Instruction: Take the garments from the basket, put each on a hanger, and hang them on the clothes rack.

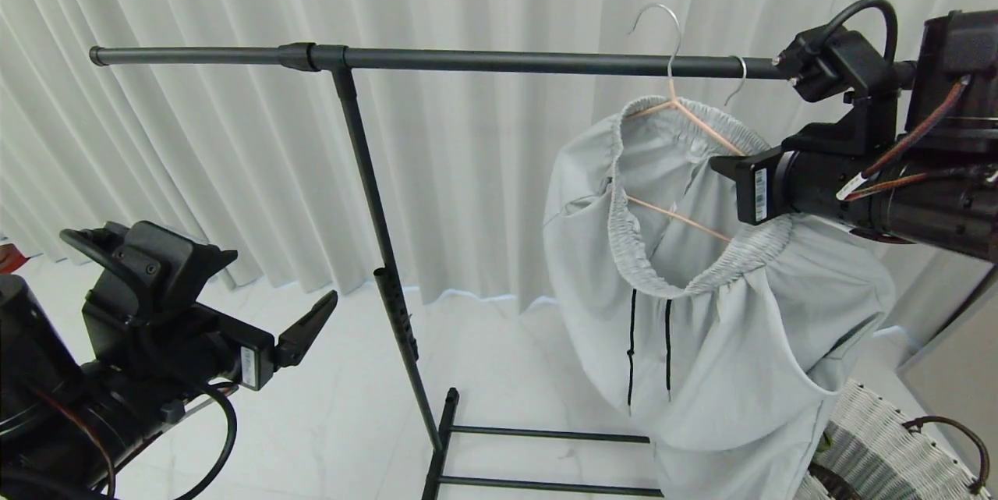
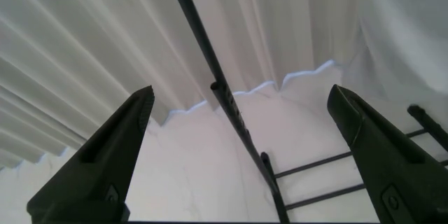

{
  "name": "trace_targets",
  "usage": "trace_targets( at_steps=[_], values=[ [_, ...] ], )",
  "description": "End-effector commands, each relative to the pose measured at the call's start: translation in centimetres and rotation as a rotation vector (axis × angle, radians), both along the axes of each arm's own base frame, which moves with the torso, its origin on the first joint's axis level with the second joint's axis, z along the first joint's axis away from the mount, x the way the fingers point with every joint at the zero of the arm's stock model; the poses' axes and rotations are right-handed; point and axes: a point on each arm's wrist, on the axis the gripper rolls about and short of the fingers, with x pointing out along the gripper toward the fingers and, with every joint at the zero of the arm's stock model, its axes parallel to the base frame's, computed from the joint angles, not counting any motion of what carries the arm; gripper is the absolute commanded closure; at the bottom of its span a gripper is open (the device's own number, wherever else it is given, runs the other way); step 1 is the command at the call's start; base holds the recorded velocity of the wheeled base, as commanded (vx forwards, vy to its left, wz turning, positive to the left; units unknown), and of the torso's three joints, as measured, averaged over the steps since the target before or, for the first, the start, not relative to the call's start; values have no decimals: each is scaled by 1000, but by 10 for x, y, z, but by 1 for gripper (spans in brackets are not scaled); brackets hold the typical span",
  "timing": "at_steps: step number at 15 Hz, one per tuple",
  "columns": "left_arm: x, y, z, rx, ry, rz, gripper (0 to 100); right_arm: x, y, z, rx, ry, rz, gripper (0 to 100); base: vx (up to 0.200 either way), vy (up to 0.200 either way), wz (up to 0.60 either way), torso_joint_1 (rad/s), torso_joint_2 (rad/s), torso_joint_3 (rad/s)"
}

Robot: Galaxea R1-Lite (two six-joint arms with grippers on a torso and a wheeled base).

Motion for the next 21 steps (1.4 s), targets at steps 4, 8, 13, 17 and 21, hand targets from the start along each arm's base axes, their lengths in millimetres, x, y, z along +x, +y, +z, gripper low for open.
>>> trace_targets(
  at_steps=[4, 8, 13, 17, 21],
  values=[
    [-1, -1, 0, -1, -1, -13, 0, 5, 4, -5, -6, 11, 1, 100, 150, 0, 0, 4, 1, 2],
    [-4, -8, 1, -2, -5, -53, 0, 15, 10, -14, -6, 34, -12, 100, 0, 0, 0, 0, 0, 0],
    [-14, -13, -4, 4, 6, -87, 0, 33, 15, -26, -18, 51, -32, 100, 0, 0, 0, 0, 0, 0],
    [-21, -13, -9, 8, 19, -102, 0, 36, 16, -31, -25, 63, -32, 100, 0, 0, 0, 0, 0, 0],
    [-21, -14, -8, 7, 16, -106, 0, 39, 19, -31, -10, 40, -31, 100, 0, 0, 0, 0, 0, 0]
  ],
)
